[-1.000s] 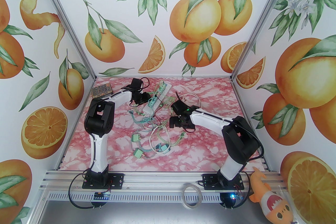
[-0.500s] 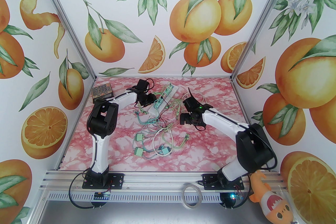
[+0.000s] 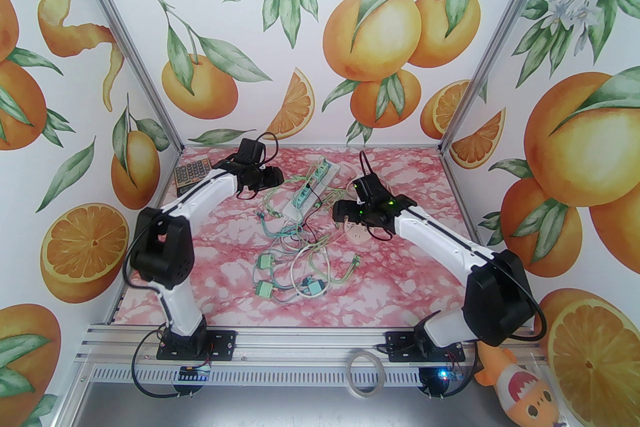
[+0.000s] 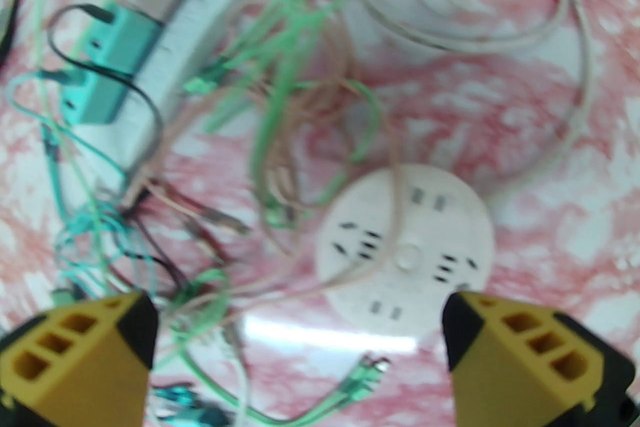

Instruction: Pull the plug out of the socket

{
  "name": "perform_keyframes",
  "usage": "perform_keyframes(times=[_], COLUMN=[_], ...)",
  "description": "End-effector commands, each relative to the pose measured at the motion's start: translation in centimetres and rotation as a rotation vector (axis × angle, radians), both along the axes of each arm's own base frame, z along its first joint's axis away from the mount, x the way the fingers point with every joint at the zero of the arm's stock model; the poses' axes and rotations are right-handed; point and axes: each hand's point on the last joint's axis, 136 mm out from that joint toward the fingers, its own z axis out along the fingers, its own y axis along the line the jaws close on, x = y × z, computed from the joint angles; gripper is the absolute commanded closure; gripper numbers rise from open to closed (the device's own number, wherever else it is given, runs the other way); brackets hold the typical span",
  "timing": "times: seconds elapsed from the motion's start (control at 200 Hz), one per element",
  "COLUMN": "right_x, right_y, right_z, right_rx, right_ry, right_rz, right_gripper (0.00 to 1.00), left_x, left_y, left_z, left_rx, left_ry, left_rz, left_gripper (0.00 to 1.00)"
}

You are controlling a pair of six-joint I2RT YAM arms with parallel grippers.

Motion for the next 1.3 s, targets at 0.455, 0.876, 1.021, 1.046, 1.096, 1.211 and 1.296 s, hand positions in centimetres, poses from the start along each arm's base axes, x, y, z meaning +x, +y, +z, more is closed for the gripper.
perform_keyframes(times=[0.455,0.876,1.021,1.046,1.096,1.211,1.296], right_x=[4.8,4.5,4.7,4.8,4.9,5.5,6.1], right_y=[5.1,5.4,4.8,4.7,4.5,4.0,4.5], right_z=[0.0,1.0,1.6,1.8,2.4,3.4,4.1], right_rx=[0.339,0.324,0.297,0.295,0.292,0.265,0.280], right_ry=[0.002,0.018,0.001,-0.003,-0.019,-0.049,-0.059], right_rz=[-0.122,-0.079,-0.090,-0.093,-0.097,-0.105,-0.094], right_gripper=[0.36,0.39,0.38,0.38,0.38,0.37,0.37], left_x=[-4.5,-1.0,0.7,0.9,1.3,1.7,1.7], left_y=[-6.8,-7.4,-6.1,-5.7,-4.9,-3.8,-3.8], left_z=[-4.2,-8.5,-9.2,-9.4,-9.9,-10.3,-10.1], left_rx=[0.115,0.246,0.238,0.235,0.219,0.157,0.155], left_ry=[-0.039,0.005,0.026,0.033,0.053,0.082,0.079], left_rz=[-0.410,-0.414,-0.347,-0.330,-0.301,-0.258,-0.265], left_gripper=[0.45,0.44,0.46,0.48,0.49,0.50,0.50])
